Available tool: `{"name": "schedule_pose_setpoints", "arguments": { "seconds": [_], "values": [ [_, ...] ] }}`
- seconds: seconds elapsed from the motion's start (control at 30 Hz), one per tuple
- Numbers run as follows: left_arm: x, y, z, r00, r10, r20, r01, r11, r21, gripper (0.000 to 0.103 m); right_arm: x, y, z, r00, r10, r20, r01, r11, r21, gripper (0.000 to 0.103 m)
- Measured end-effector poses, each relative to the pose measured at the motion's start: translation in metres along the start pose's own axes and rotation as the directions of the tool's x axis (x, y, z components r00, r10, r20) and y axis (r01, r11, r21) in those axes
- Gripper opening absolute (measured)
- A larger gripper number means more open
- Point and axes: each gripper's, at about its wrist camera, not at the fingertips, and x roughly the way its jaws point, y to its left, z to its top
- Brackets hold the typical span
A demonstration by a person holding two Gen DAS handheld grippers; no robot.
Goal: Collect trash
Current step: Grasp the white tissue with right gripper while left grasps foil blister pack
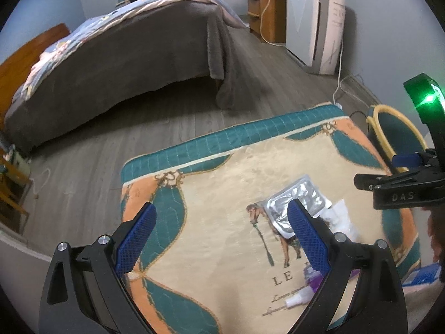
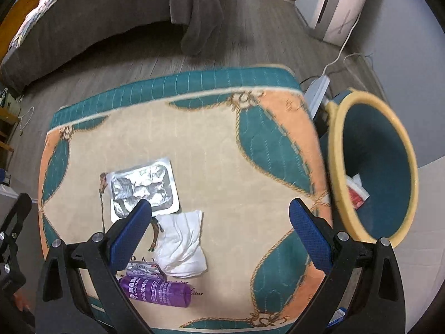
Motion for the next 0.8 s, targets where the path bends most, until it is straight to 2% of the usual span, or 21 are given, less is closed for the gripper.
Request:
{"name": "schedule_pose_setpoints", "arguments": {
  "seconds": [0.1, 0.4, 0.5, 0.57, 0.6, 0.67, 0.73, 0.8],
  "values": [
    [0.005, 0.003, -0.001, 1.0, 0.011, -0.016, -0.01, 1.0, 0.02, 0.094, 0.013, 0.001, -0.006, 0.999, 0.015, -0.051, -0.015, 1.0, 0.004, 0.096],
    [0.007, 0.005, -0.002, 0.999, -0.008, -0.032, 0.009, 1.0, 0.016, 0.094, 0.045, 0.017, -0.025, 0.976, 0.117, -0.182, -0.113, 0.993, 0.032, 0.066],
    [0.009, 0.003, -0.004, 0.999, -0.011, -0.041, 0.012, 1.0, 0.021, 0.094, 0.053, 0.021, -0.03, 0.967, 0.138, -0.214, -0.134, 0.99, 0.034, 0.05],
    [0.011, 0.0, -0.005, 0.999, -0.009, -0.047, 0.011, 0.999, 0.033, 0.094, 0.058, 0.021, -0.032, 0.959, 0.164, -0.232, -0.158, 0.986, 0.046, 0.03],
    [0.011, -0.001, -0.005, 0.999, -0.009, -0.049, 0.011, 0.999, 0.038, 0.094, 0.059, 0.02, -0.032, 0.956, 0.175, -0.235, -0.166, 0.984, 0.056, 0.026],
    [0.012, -0.002, -0.006, 0.999, -0.016, -0.05, 0.018, 0.999, 0.04, 0.094, 0.058, 0.018, -0.031, 0.957, 0.181, -0.227, -0.172, 0.983, 0.059, 0.012],
    [0.013, -0.004, -0.006, 0.998, -0.025, -0.057, 0.027, 0.999, 0.04, 0.094, 0.05, 0.007, -0.029, 0.963, 0.181, -0.2, -0.17, 0.983, 0.07, 0.008],
    [0.017, -0.008, -0.006, 0.997, -0.039, -0.065, 0.041, 0.998, 0.037, 0.094, 0.04, -0.001, -0.023, 0.973, 0.172, -0.156, -0.162, 0.984, 0.071, 0.007]
  ]
}}
